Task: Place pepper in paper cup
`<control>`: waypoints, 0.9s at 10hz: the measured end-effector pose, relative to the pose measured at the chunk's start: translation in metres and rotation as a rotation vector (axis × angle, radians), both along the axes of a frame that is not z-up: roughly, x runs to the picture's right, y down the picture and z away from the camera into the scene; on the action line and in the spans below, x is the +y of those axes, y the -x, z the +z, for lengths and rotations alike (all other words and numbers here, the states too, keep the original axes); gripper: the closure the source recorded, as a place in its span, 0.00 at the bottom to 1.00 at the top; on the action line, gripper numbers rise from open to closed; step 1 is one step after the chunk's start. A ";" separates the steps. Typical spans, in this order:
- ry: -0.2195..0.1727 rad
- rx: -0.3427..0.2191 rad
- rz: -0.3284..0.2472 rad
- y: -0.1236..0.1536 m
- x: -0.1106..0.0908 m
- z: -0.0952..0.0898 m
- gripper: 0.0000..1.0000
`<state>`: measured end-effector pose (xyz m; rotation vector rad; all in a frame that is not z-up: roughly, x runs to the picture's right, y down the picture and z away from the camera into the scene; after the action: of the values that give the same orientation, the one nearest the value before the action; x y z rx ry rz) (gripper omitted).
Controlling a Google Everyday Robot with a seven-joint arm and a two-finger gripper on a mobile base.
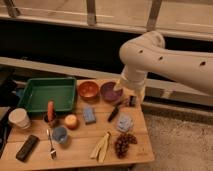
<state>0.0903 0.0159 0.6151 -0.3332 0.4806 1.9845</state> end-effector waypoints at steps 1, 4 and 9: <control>-0.005 -0.007 -0.011 0.006 0.000 -0.002 0.26; -0.007 -0.007 -0.012 0.005 -0.001 -0.002 0.26; -0.022 -0.048 -0.006 0.015 -0.013 0.005 0.26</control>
<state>0.0753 0.0026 0.6198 -0.3638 0.4284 1.9703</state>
